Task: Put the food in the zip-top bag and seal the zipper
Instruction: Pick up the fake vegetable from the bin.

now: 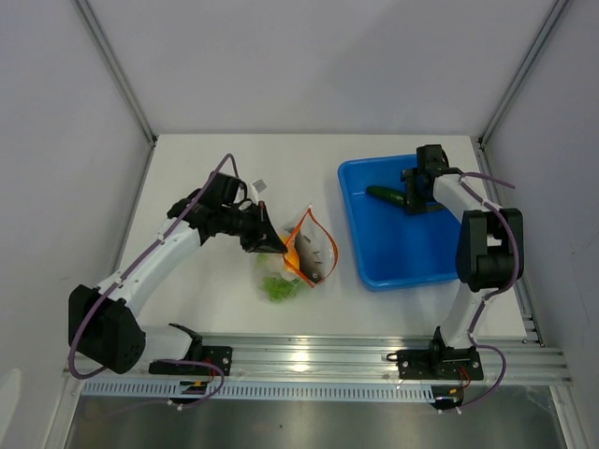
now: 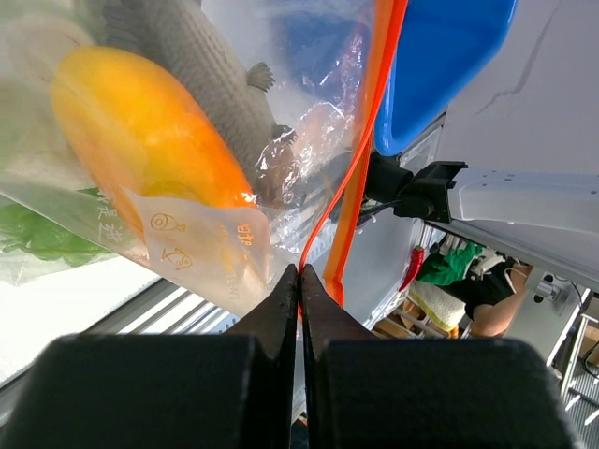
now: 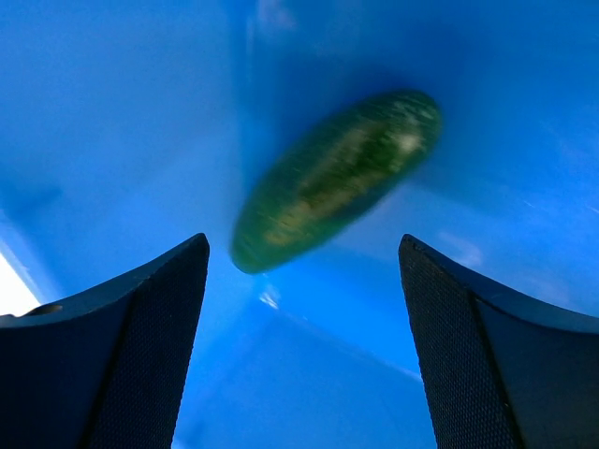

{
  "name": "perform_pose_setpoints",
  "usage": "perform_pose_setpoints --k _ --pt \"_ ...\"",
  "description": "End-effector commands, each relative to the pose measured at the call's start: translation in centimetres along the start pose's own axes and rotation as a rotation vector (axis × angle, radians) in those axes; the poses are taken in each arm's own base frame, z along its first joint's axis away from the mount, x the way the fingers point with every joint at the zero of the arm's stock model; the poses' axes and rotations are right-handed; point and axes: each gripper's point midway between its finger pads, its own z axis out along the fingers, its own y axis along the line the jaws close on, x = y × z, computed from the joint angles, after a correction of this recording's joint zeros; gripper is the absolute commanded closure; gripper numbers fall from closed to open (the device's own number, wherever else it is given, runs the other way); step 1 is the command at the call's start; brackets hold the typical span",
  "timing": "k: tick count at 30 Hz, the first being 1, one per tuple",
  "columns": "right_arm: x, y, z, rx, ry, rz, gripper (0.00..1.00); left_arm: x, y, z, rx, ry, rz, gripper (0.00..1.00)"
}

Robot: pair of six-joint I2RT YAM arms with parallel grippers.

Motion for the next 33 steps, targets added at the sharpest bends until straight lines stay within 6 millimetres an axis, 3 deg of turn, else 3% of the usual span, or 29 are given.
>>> perform_pose_setpoints --k 1,15,33 --pt "-1.2 2.3 0.4 -0.048 -0.089 0.030 0.17 -0.9 -1.0 -0.6 0.022 -0.013 0.054 0.99" --pt "-1.0 1.9 2.6 0.030 -0.114 0.062 0.22 -0.8 -0.7 -0.3 0.011 0.015 0.058 0.99" --pt "0.8 -0.4 4.1 0.099 -0.144 -0.064 0.25 -1.2 -0.6 -0.5 0.003 0.010 0.054 0.99"
